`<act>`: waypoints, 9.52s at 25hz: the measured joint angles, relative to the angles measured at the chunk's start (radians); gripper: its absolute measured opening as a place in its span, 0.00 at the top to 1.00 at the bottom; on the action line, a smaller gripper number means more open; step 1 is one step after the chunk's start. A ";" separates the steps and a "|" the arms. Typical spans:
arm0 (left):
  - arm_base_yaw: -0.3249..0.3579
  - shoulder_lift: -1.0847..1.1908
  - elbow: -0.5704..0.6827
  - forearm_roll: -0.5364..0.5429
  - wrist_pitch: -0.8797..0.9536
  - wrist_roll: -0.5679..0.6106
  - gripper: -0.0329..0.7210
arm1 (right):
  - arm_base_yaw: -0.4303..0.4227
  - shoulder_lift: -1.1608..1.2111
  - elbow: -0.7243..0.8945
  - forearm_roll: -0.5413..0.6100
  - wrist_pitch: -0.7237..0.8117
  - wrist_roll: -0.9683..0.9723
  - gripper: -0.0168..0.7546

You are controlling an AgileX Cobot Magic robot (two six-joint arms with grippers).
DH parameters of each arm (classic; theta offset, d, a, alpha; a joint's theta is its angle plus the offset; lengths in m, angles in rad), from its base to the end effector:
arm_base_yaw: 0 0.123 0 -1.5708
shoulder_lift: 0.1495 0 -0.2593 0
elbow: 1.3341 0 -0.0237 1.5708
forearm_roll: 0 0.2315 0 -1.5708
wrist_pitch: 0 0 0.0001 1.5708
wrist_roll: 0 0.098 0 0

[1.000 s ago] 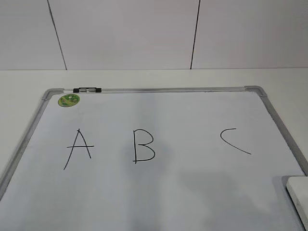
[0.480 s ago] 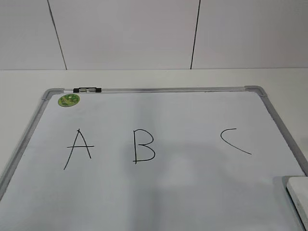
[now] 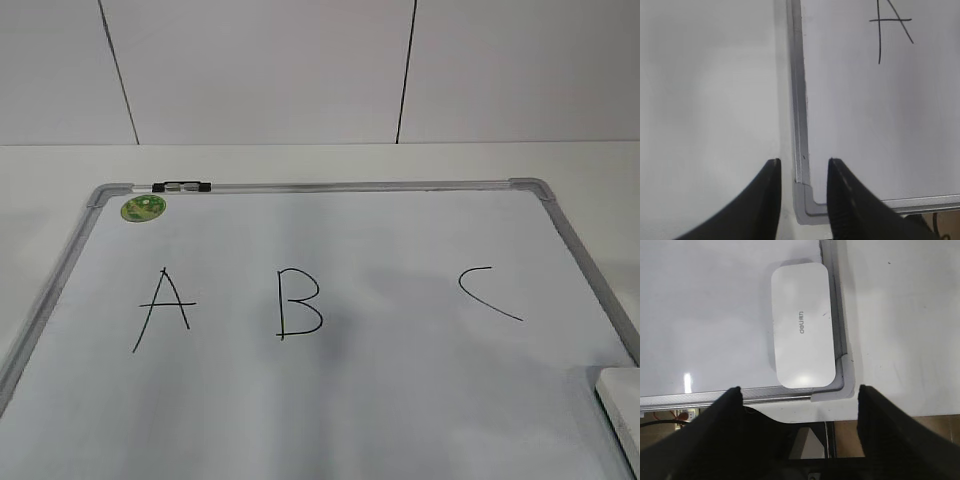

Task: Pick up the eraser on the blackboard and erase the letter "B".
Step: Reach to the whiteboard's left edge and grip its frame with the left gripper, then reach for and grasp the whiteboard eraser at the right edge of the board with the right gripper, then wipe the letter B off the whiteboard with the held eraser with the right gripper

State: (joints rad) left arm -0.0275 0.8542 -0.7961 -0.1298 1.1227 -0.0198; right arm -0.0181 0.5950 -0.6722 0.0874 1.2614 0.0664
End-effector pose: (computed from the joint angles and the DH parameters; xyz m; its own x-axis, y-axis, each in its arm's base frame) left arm 0.1360 -0.0152 0.2858 -0.8900 -0.0512 -0.4530 0.0134 0.9903 -0.1384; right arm 0.0785 0.0067 0.2731 -0.8872 0.1087 -0.4484 0.0628 0.9913 0.1161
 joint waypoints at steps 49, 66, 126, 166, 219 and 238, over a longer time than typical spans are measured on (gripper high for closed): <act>-0.068 1.063 -0.442 0.079 -0.217 0.078 0.64 | 0.000 0.096 0.000 0.000 -0.008 0.002 0.27; -0.068 1.097 -0.451 0.065 -0.214 0.059 0.91 | 0.000 0.096 0.000 0.000 -0.008 0.002 0.26; -0.066 1.097 -0.451 0.059 -0.215 0.041 0.92 | 0.052 0.846 -0.012 -0.004 -0.327 0.000 0.12; -0.066 1.097 -0.451 0.059 -0.214 0.041 0.92 | 0.052 0.879 -0.165 -0.013 -0.165 -0.008 0.28; -0.063 1.097 -0.453 0.041 -0.208 0.041 0.92 | 0.550 1.659 -1.186 -0.019 -0.036 0.090 0.28; -0.063 1.099 -0.453 0.041 -0.208 0.041 0.91 | 0.781 1.671 -1.196 -0.073 -0.036 0.119 0.28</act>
State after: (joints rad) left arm -0.0910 1.9528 -1.2495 -0.0893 0.9149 0.0207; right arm 0.7625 2.2663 -1.8684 0.0144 1.2259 0.1851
